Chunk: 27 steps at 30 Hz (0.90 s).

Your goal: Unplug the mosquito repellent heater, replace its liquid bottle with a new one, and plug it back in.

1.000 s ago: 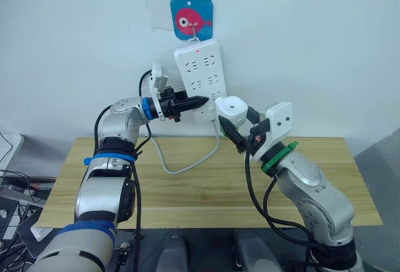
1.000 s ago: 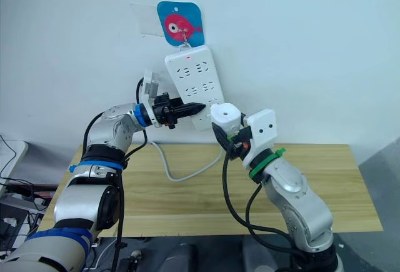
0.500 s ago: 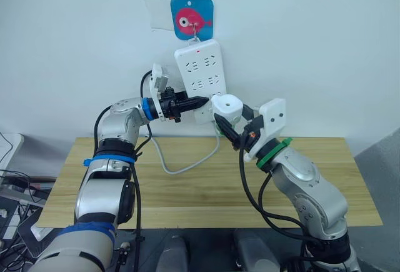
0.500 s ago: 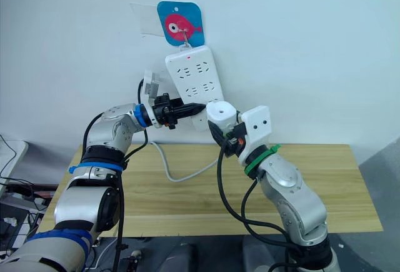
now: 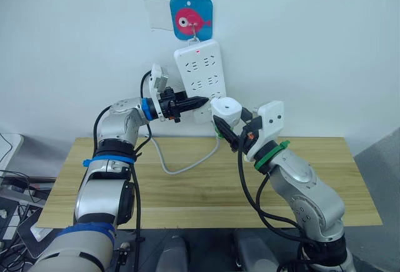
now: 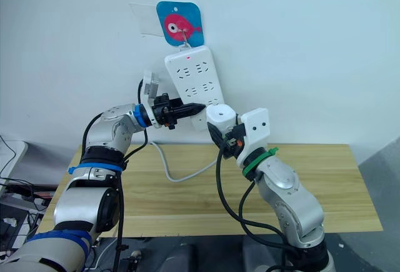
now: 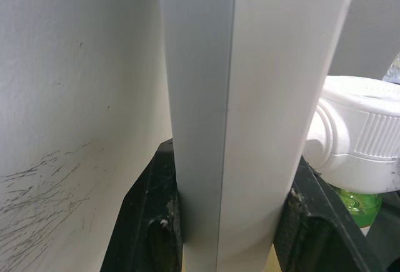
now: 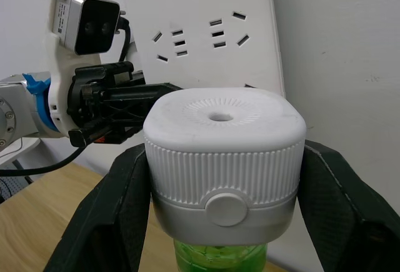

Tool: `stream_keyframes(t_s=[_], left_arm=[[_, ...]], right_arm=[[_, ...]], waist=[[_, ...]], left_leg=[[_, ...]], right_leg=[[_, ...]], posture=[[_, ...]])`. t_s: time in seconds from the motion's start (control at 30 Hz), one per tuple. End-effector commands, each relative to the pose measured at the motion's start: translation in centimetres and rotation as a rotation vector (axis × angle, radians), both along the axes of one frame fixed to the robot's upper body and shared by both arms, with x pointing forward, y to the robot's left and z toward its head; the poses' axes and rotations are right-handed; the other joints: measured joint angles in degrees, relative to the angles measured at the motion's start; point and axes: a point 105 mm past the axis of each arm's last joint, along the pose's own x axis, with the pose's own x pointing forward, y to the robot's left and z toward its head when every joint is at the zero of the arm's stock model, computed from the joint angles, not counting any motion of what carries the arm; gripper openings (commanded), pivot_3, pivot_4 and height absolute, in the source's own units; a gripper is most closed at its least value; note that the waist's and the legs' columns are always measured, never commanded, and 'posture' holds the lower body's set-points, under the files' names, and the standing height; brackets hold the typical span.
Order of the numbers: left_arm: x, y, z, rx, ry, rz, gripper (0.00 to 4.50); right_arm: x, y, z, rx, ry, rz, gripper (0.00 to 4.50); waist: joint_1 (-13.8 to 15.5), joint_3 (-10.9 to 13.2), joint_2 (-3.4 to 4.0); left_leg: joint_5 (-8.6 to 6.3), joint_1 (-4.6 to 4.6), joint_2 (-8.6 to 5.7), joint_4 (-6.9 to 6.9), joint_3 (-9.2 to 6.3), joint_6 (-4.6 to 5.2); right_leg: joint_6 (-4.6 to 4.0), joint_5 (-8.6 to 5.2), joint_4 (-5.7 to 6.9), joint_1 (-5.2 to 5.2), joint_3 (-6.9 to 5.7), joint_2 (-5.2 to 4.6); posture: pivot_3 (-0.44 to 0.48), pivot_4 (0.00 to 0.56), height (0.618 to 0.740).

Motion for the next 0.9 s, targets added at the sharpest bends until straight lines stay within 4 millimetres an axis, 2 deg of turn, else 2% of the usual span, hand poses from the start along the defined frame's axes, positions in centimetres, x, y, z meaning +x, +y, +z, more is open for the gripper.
stream_keyframes(t_s=[0.03, 0.9], left_arm=[[-0.2, 0.5, 1.0, -0.014, -0.045, 0.006, 1.32], [-0.2, 0.4, 0.8, 0.001, -0.047, -0.002, 1.32]], right_arm=[[-0.4, -0.4, 1.2, 0.038, -0.044, -0.024, 2.91], [-0.7, -0.2, 2.4, 0.08, -0.089, -0.005, 2.91]], waist=[[0.0, 0.0, 0.0], [0.0, 0.0, 0.0]], left_leg=[[0.0, 0.0, 0.0, 0.0, 0.0, 0.0], [0.0, -0.01, 0.0, -0.03, 0.01, 0.0]], right_leg=[[0.0, 0.0, 0.0, 0.0, 0.0, 0.0], [-0.01, -0.01, -0.02, -0.02, 0.01, 0.01]], posture=[[-0.091, 0.186, 0.74], [-0.097, 0.196, 0.74]])
